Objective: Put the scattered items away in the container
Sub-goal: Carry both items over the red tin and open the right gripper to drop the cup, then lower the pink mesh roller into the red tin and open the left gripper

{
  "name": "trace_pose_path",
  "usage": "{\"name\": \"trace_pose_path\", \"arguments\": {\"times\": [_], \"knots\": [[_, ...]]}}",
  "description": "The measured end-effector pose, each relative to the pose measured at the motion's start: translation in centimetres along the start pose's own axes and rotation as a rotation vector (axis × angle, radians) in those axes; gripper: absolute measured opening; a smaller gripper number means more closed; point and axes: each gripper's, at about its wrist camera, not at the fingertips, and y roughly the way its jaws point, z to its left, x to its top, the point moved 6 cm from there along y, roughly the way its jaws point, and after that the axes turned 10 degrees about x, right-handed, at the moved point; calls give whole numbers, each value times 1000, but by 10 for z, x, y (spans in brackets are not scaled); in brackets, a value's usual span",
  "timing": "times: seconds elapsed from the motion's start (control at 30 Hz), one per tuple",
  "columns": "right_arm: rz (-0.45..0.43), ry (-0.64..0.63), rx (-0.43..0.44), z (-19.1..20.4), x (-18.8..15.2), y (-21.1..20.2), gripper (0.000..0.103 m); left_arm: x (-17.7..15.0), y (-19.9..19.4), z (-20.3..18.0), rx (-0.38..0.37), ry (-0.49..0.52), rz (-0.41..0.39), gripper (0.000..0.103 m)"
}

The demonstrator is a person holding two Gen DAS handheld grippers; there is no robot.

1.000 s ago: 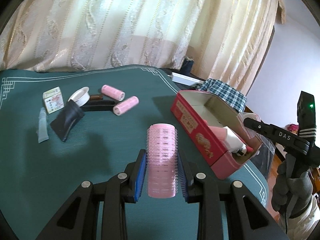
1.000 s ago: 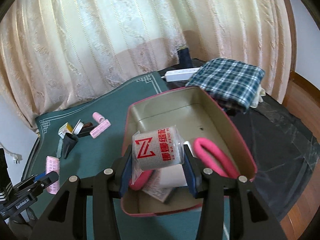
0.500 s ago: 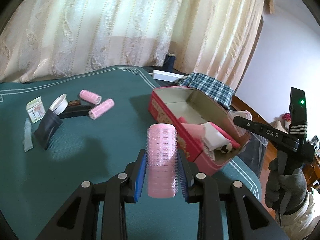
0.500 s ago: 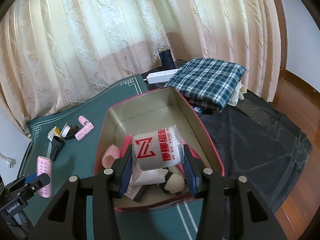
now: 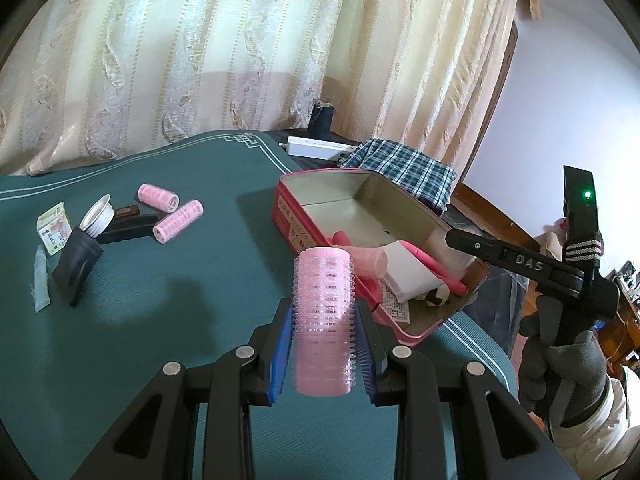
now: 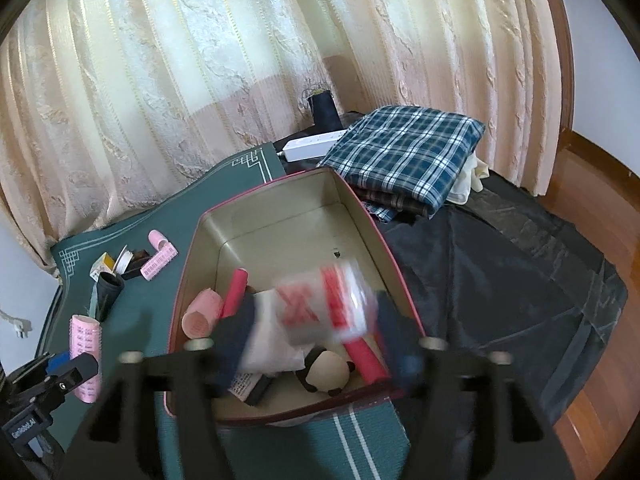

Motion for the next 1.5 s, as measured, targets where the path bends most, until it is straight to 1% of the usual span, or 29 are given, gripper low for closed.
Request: {"name": "trace_pose_path", "arguments": {"times": [0.17, 0.6, 0.77, 0.93, 1.13, 1.27, 1.3, 1.33, 1.37, 1.4, 1.5], "knots": [[-29, -7, -11, -2, 3, -6, 82, 4, 3, -7, -4, 11, 1, 31], [-62, 20, -11, -15, 6, -14, 82, 19, 15, -31, -34, 50, 5, 31], [-86, 9, -27, -18, 9, -20, 82, 26, 22, -45, -58, 68, 6, 31], [-83, 25, -27, -25, 8, -20, 82, 32, 29, -62, -83, 94, 11, 31], [-86, 34, -28, -30, 9, -20, 82, 43, 38, -75, -111, 92, 9, 31], [-90, 29, -34, -30, 10, -21, 82, 46, 45, -84, -169, 81, 29, 32], [-91, 30, -34, -30, 10, -21, 82, 46, 47, -85, -179, 74, 32, 40], [-91, 32, -35, -30, 10, -21, 82, 47, 48, -86, -188, 61, 34, 60], [-92, 33, -36, -30, 10, -22, 82, 47, 49, -85, -188, 51, 30, 67], [-92, 35, -36, -31, 10, -22, 82, 47, 49, -84, -186, 45, 26, 69], [-92, 36, -37, -31, 9, -23, 82, 47, 49, -81, -178, 39, 28, 69]]}}
